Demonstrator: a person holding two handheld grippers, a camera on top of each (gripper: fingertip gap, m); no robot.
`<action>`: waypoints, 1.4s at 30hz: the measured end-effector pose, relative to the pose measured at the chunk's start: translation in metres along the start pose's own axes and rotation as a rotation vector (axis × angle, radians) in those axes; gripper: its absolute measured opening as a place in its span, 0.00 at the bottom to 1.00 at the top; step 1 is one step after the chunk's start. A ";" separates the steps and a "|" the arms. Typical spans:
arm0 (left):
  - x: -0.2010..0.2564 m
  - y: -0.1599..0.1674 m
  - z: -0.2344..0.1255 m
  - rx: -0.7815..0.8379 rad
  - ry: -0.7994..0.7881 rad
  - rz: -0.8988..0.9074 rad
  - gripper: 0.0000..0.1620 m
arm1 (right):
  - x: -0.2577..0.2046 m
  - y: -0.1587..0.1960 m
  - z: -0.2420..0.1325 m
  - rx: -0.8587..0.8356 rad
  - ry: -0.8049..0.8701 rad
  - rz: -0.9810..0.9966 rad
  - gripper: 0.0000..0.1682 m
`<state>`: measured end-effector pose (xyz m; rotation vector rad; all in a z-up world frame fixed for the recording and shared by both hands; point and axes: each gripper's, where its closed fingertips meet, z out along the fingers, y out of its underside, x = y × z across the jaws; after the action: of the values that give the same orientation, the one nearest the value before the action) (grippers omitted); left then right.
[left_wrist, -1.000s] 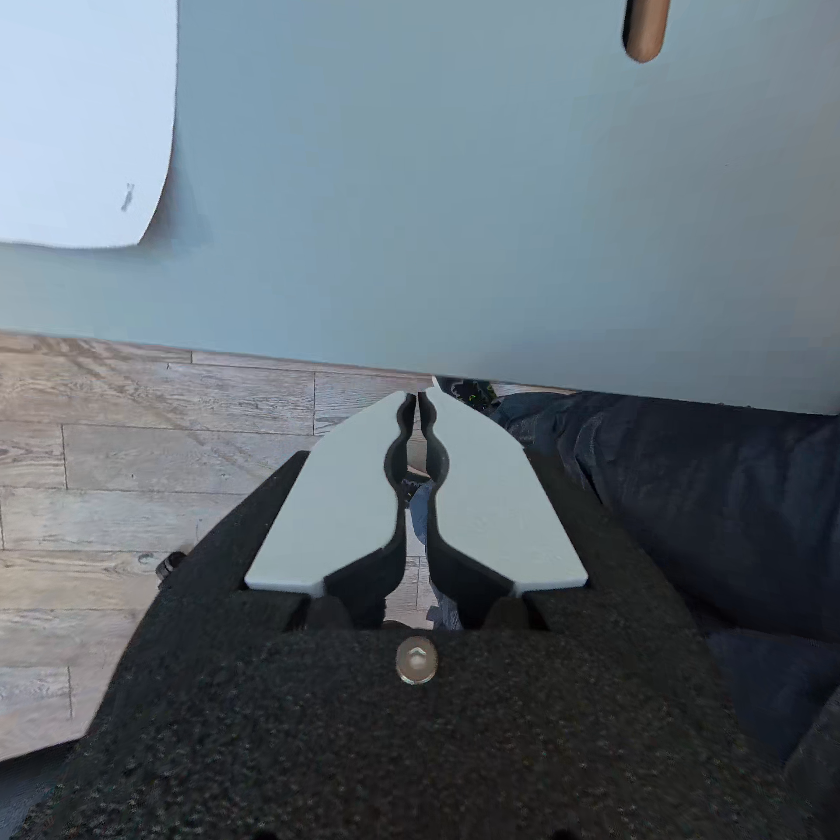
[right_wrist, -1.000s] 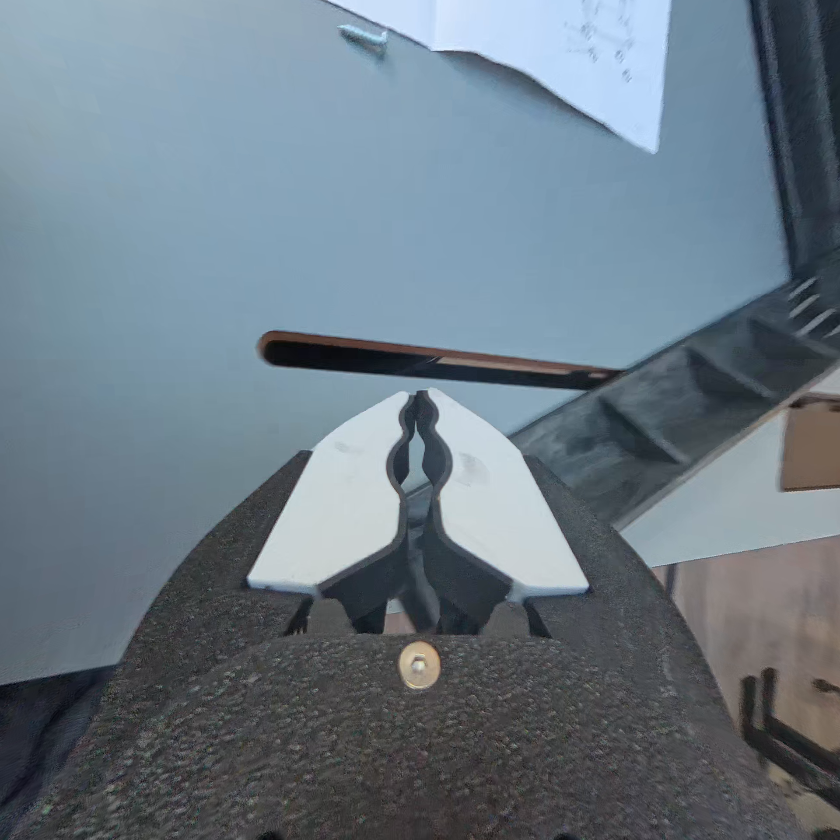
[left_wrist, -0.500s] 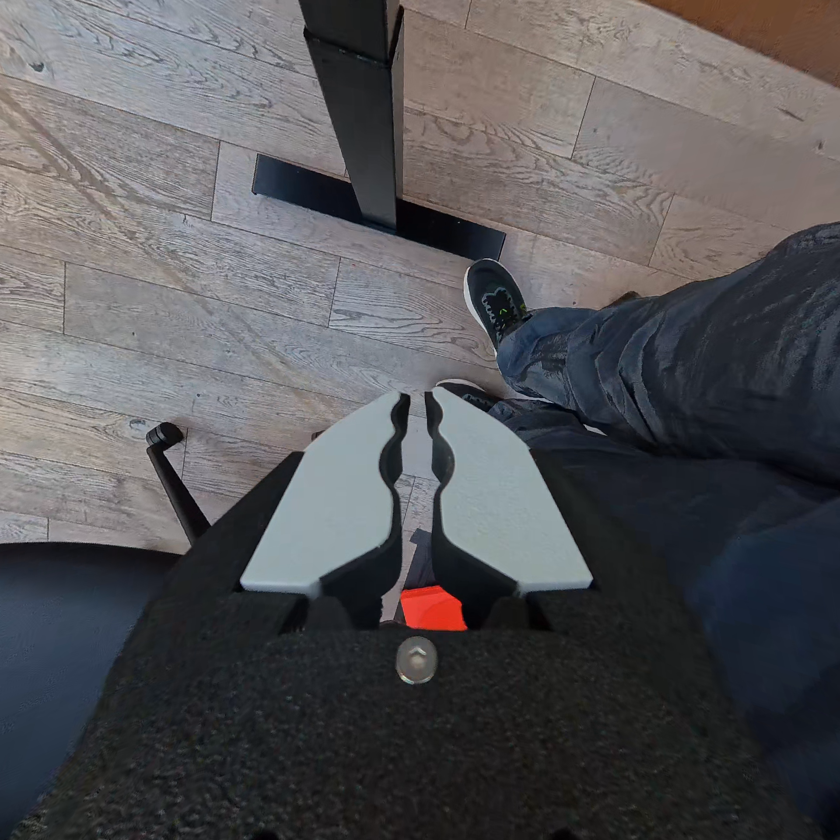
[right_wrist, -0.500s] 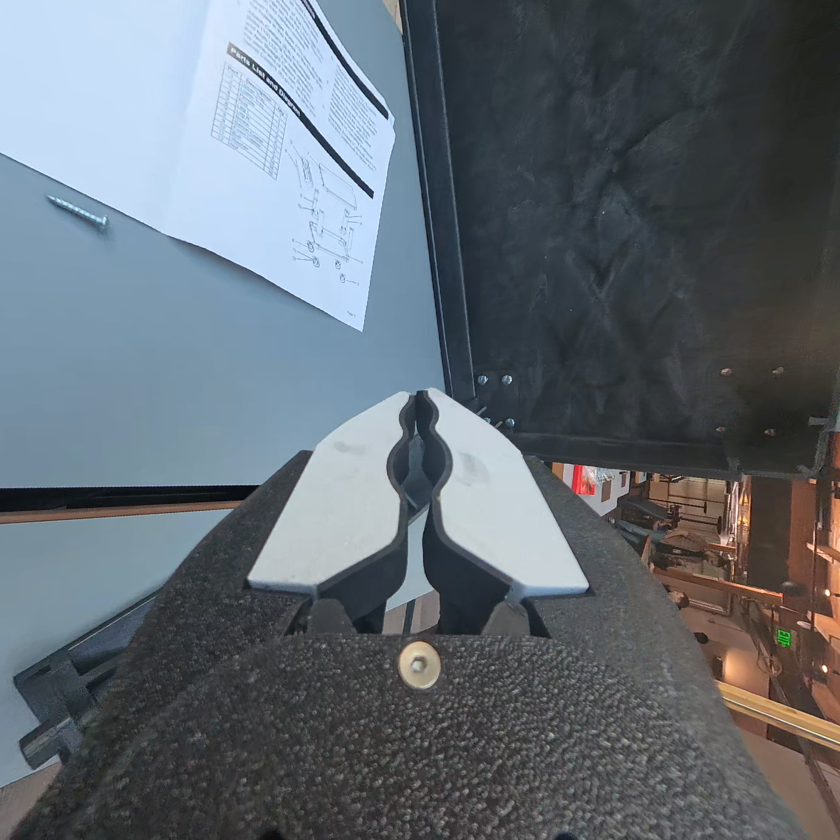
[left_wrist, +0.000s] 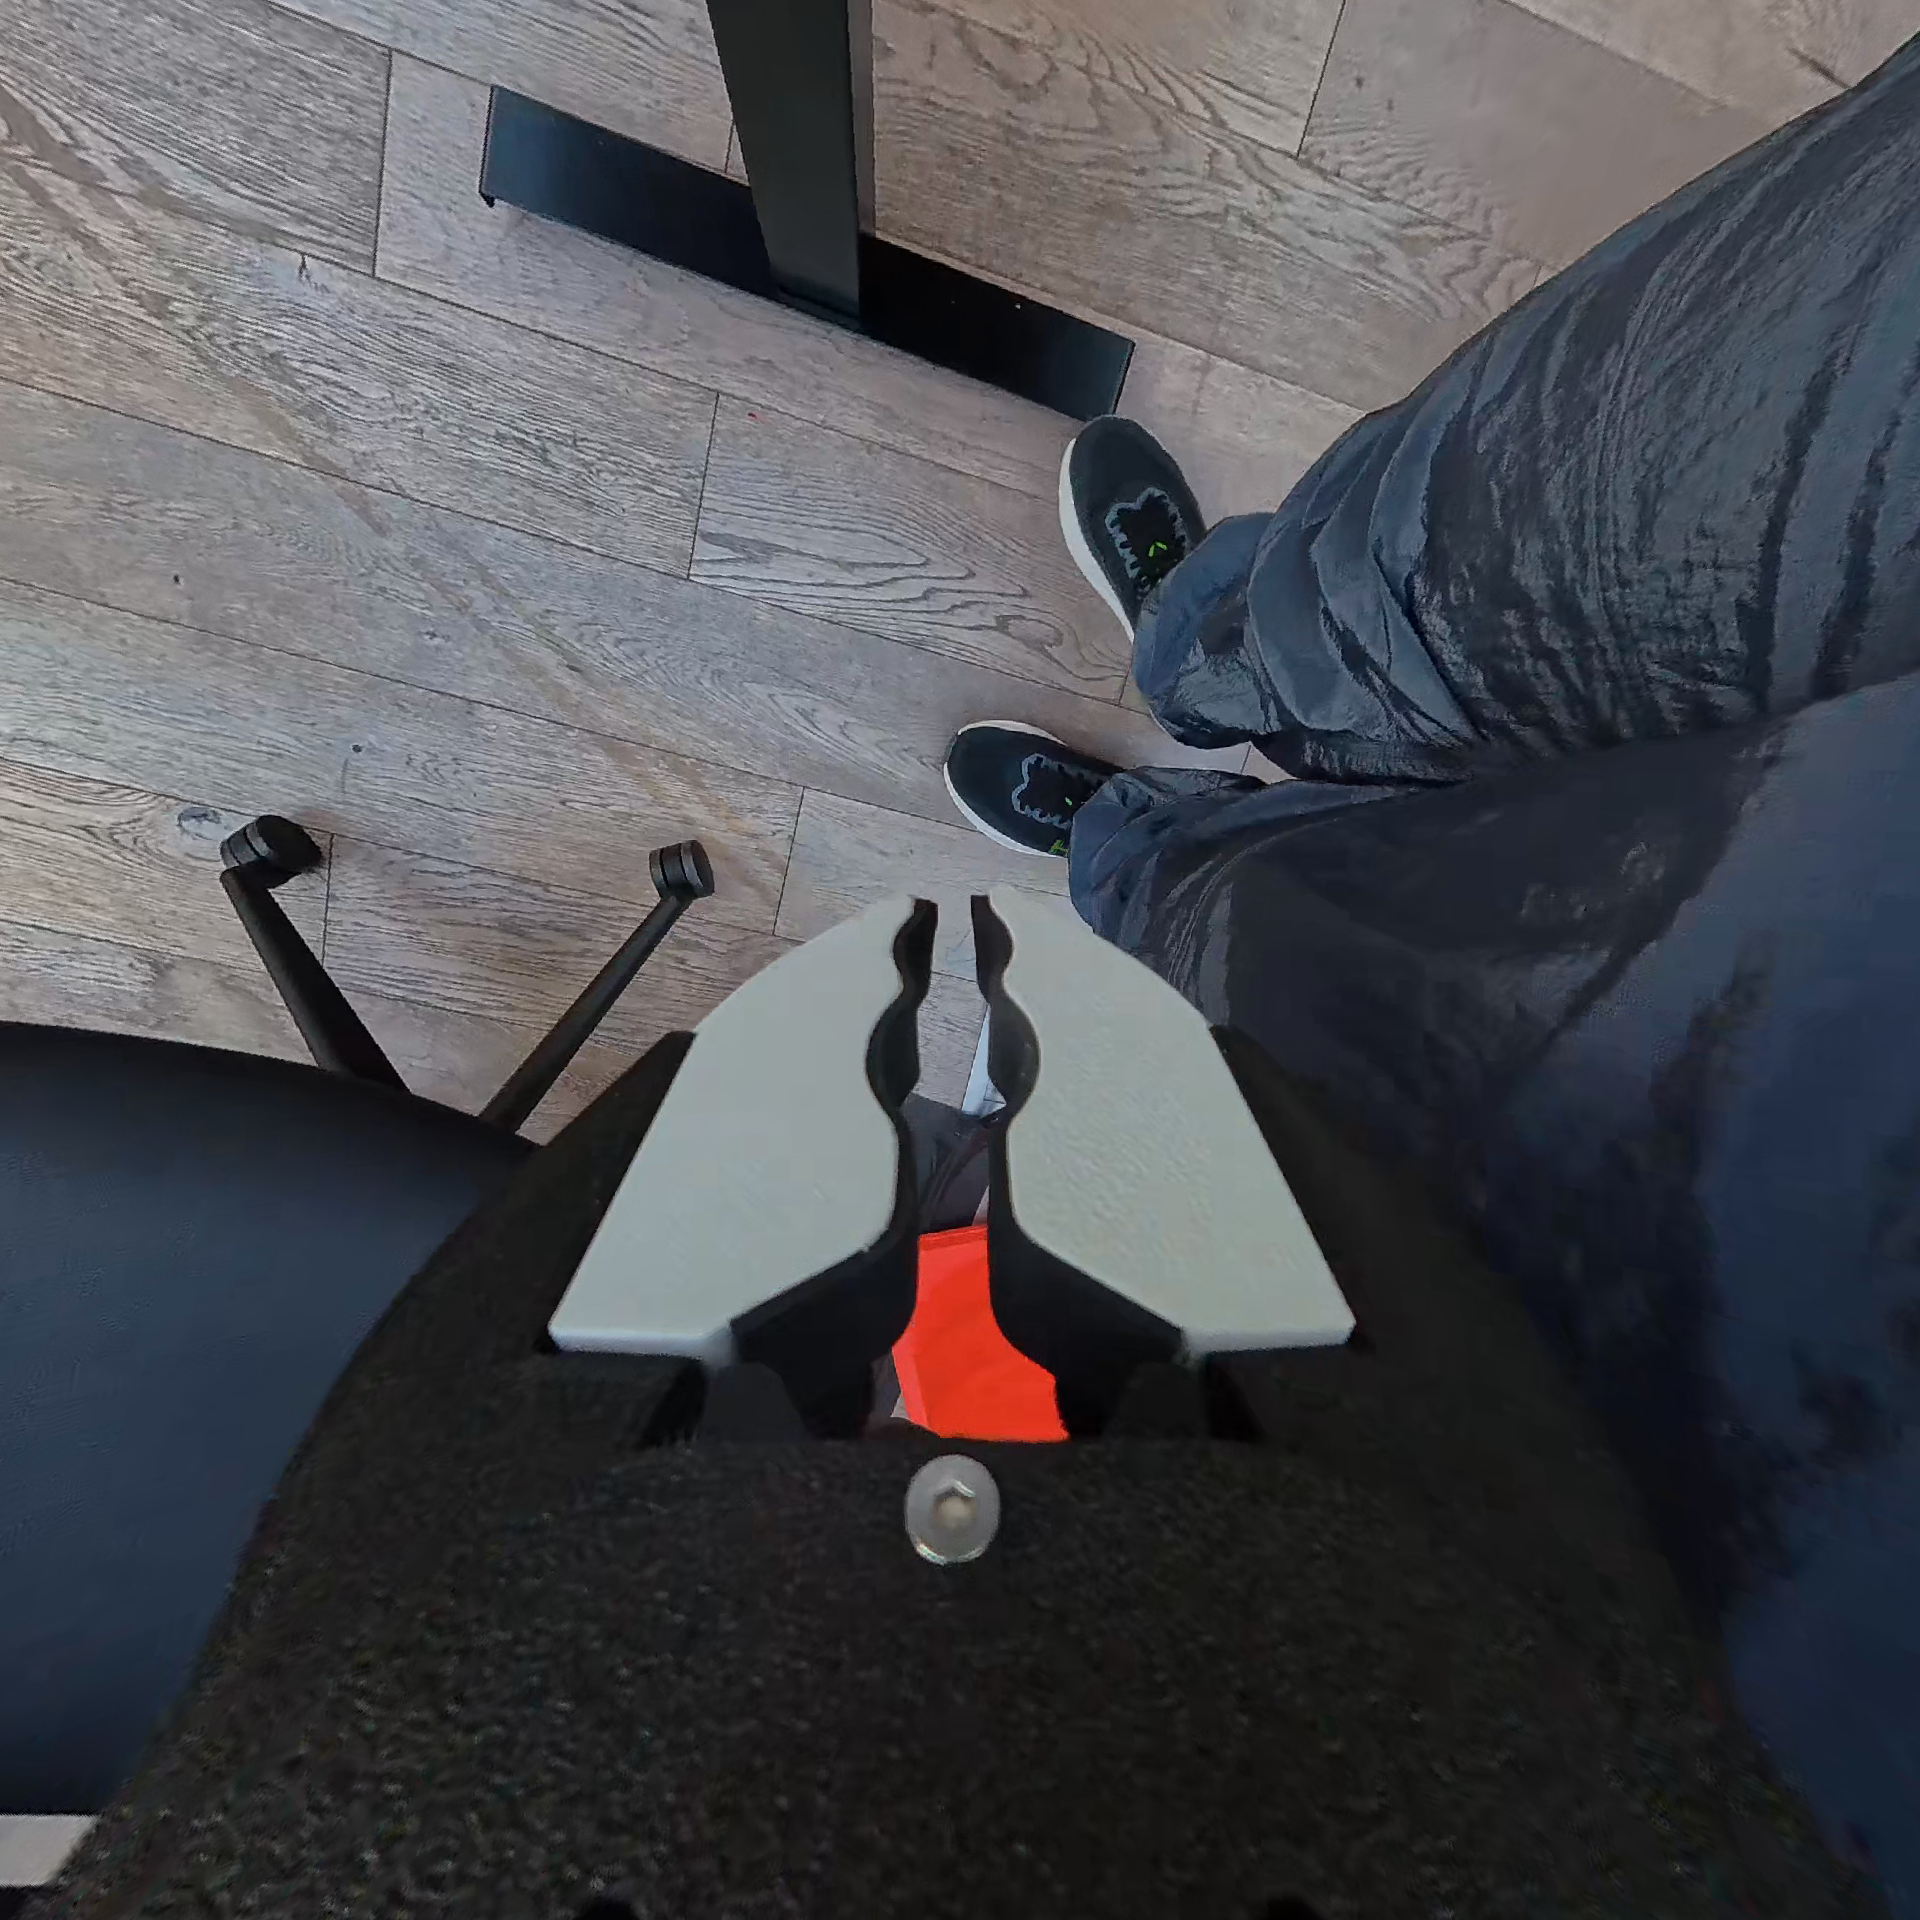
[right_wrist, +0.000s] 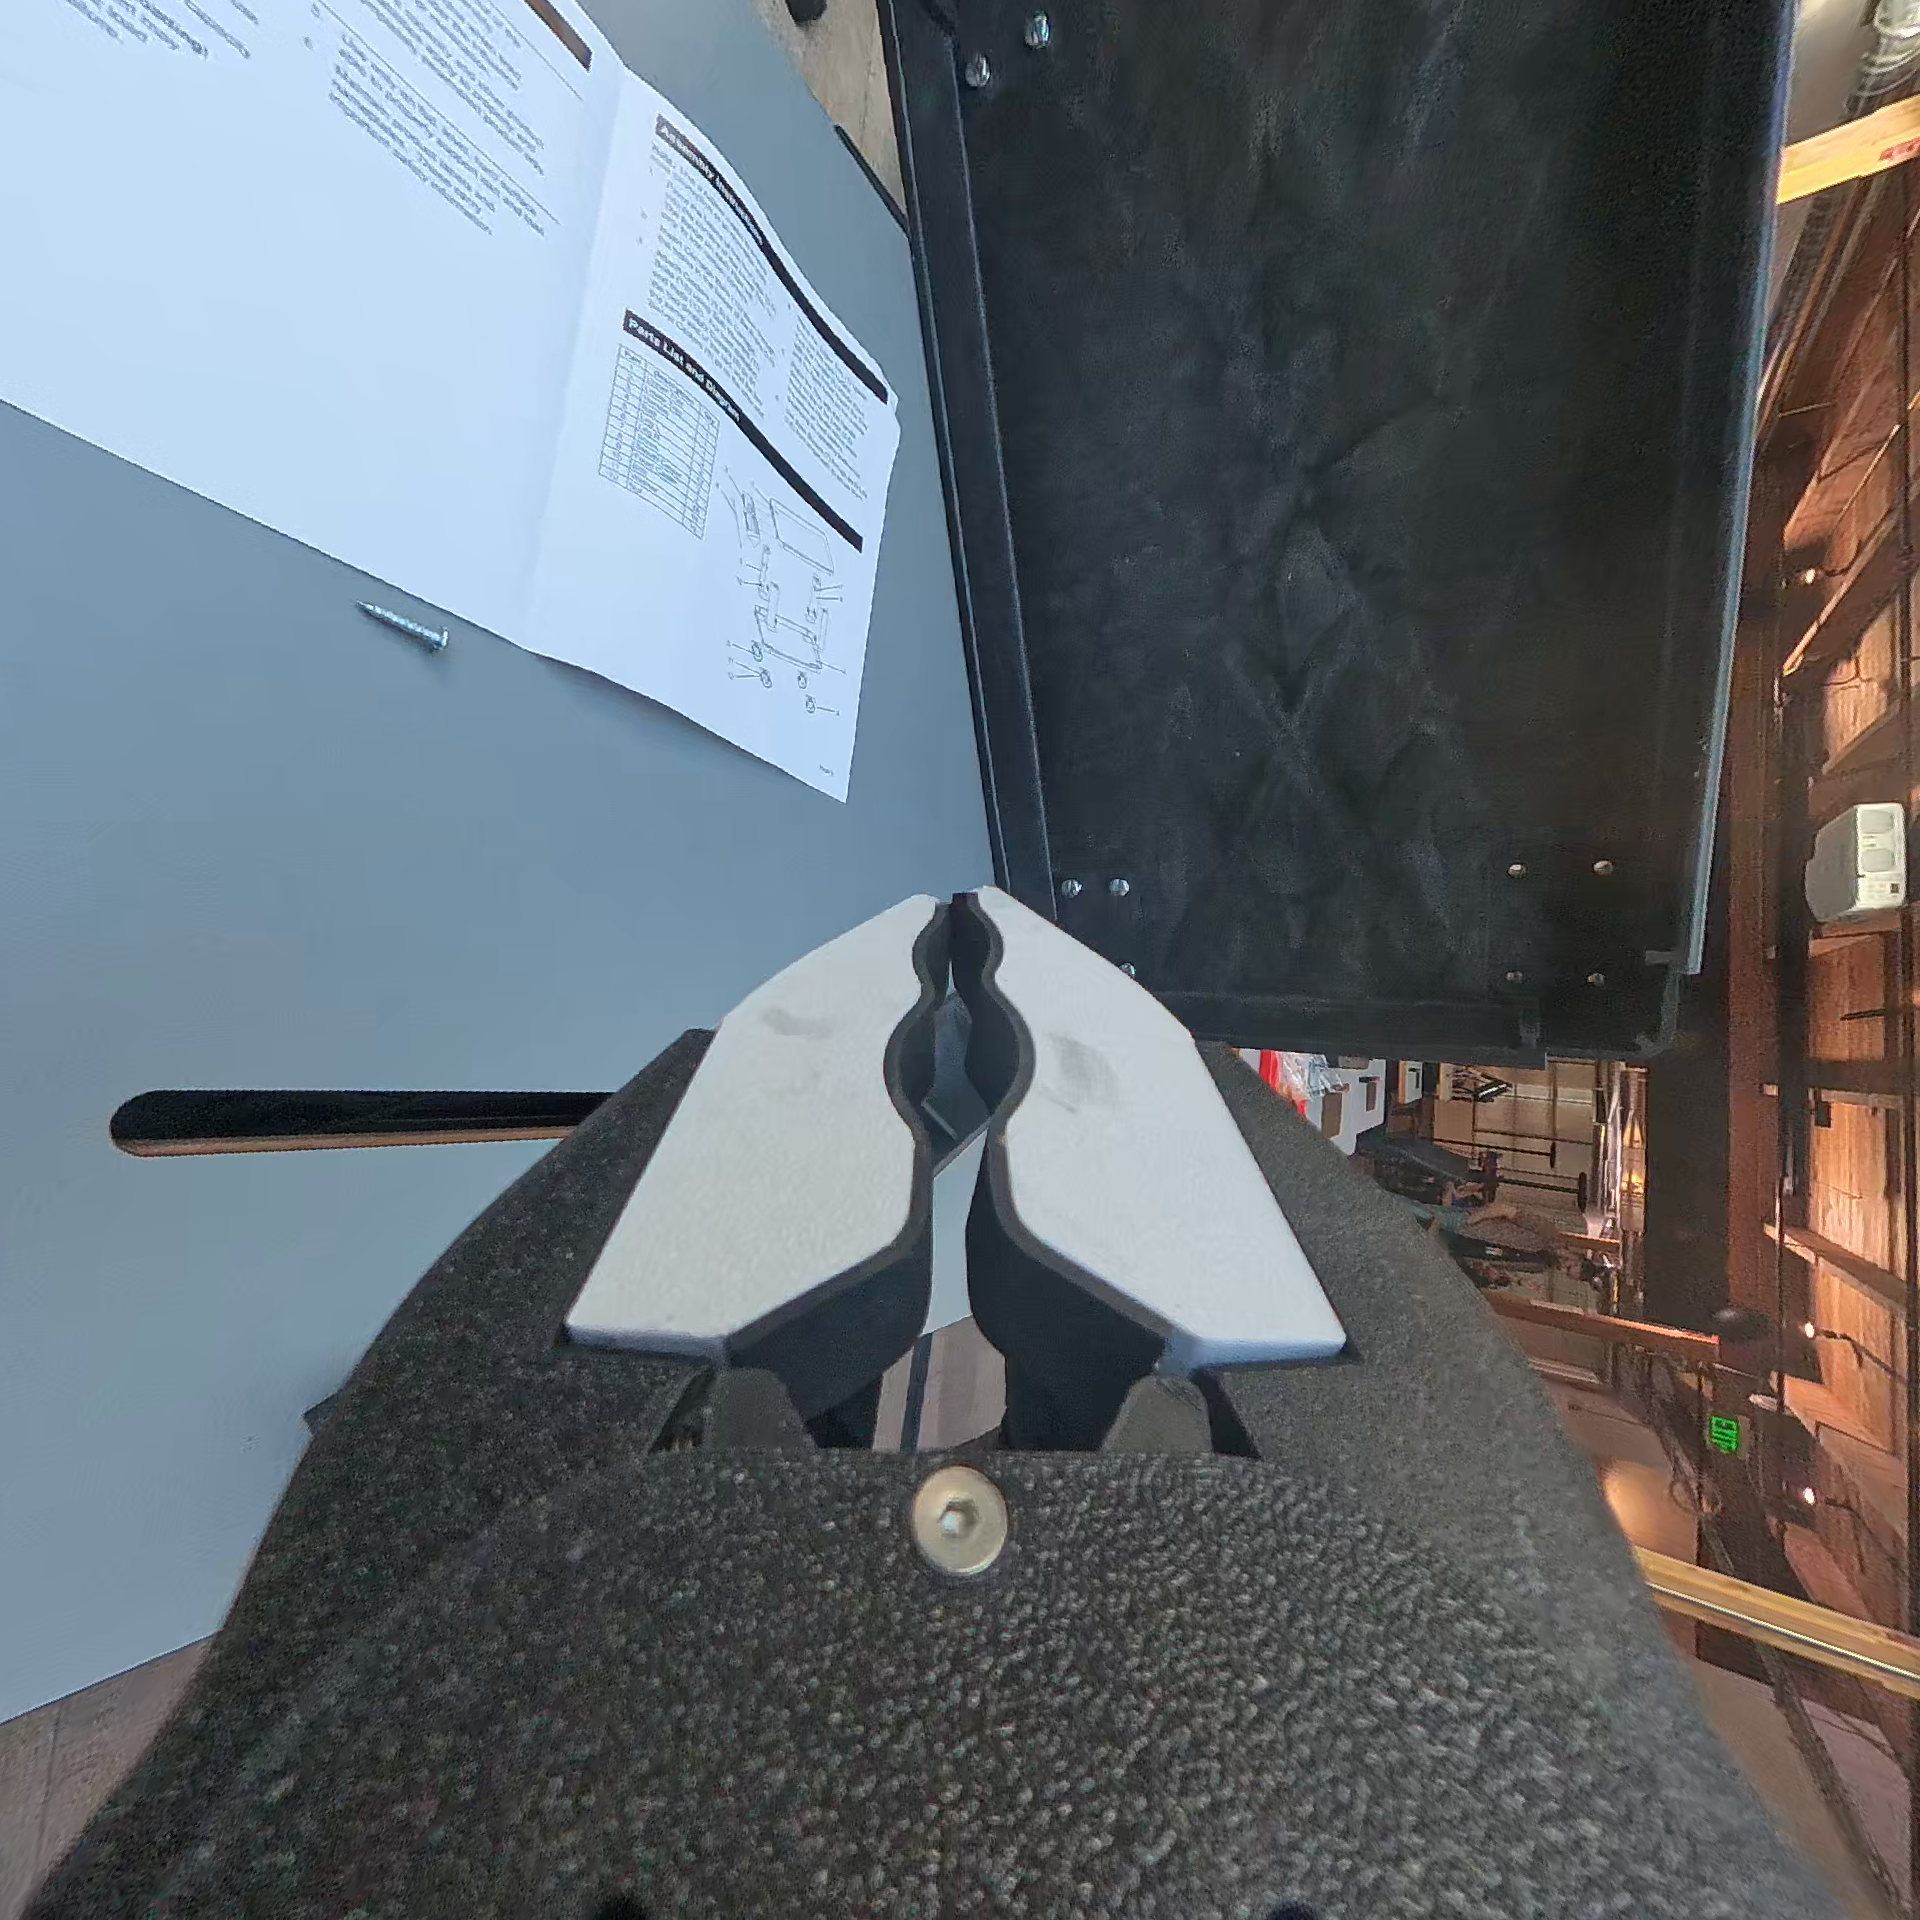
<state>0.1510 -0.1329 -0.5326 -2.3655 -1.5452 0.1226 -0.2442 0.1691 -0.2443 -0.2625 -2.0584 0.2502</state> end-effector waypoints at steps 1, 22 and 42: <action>-0.002 0.002 -0.001 0.008 -0.002 -0.016 0.05 | 0.000 -0.003 -0.001 0.003 0.002 0.001 0.00; 0.007 -0.041 0.029 -0.005 0.017 -0.055 0.06 | -0.089 0.108 -0.024 -0.150 -0.200 0.113 0.00; 0.081 -0.179 0.059 0.034 0.008 0.006 0.08 | -0.171 0.336 -0.056 -0.398 -0.458 0.439 0.00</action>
<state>0.0130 0.0194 -0.5263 -2.3417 -1.5206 0.1396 -0.0871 0.4442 -0.4557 -0.9833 -2.4773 0.1718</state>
